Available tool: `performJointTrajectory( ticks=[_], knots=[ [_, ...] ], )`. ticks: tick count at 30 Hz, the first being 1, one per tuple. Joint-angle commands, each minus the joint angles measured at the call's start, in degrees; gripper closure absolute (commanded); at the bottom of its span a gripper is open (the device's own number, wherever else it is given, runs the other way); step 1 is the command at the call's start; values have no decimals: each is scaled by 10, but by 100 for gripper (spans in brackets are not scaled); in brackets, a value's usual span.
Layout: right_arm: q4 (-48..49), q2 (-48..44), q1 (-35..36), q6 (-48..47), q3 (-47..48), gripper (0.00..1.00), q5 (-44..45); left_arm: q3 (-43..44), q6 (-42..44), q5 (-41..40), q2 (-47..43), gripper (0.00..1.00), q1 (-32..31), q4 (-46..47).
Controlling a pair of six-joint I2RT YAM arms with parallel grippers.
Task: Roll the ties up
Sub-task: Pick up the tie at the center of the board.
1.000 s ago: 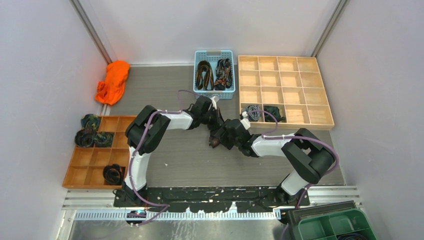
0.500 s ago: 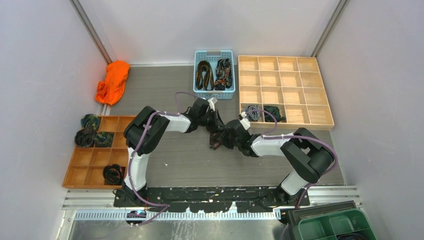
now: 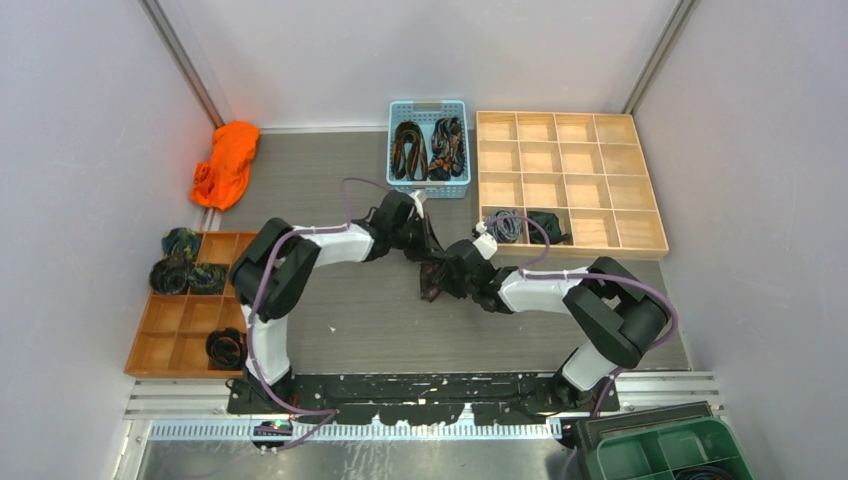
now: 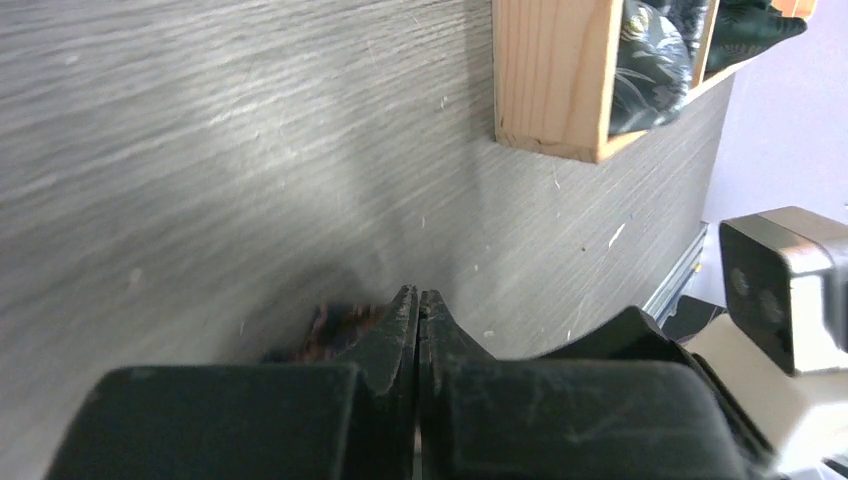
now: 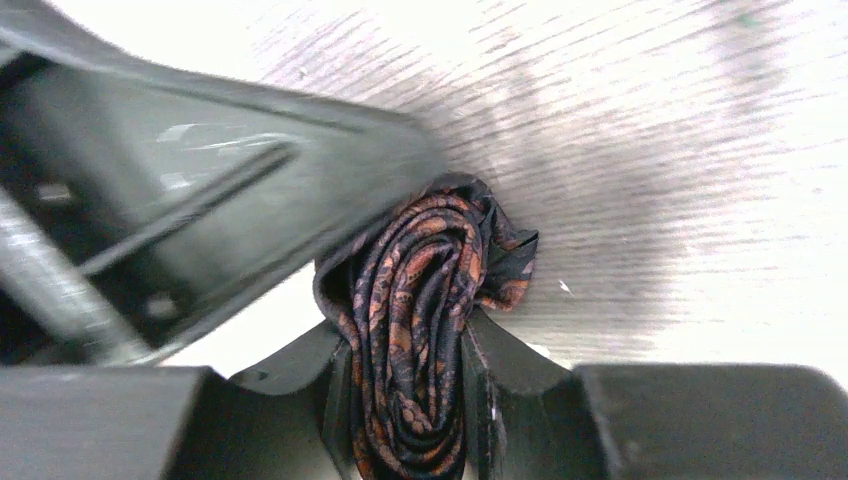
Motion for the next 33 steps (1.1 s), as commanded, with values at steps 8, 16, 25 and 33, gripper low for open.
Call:
performJointTrajectory(
  ticks=[8, 16, 25, 33],
  knots=[
    [-483, -10, 74, -86, 71, 99, 225, 50, 63, -261, -301, 100, 32, -320],
    [-578, -17, 81, -126, 218, 99, 266, -34, 66, -308, -466, 100, 33, -362],
    [-673, -29, 48, -167, 358, 99, 360, -74, 59, -285, -521, 100, 34, -353],
    [-651, -4, -64, -262, 467, 99, 383, -59, 71, -270, -495, 100, 34, -331]
  ],
)
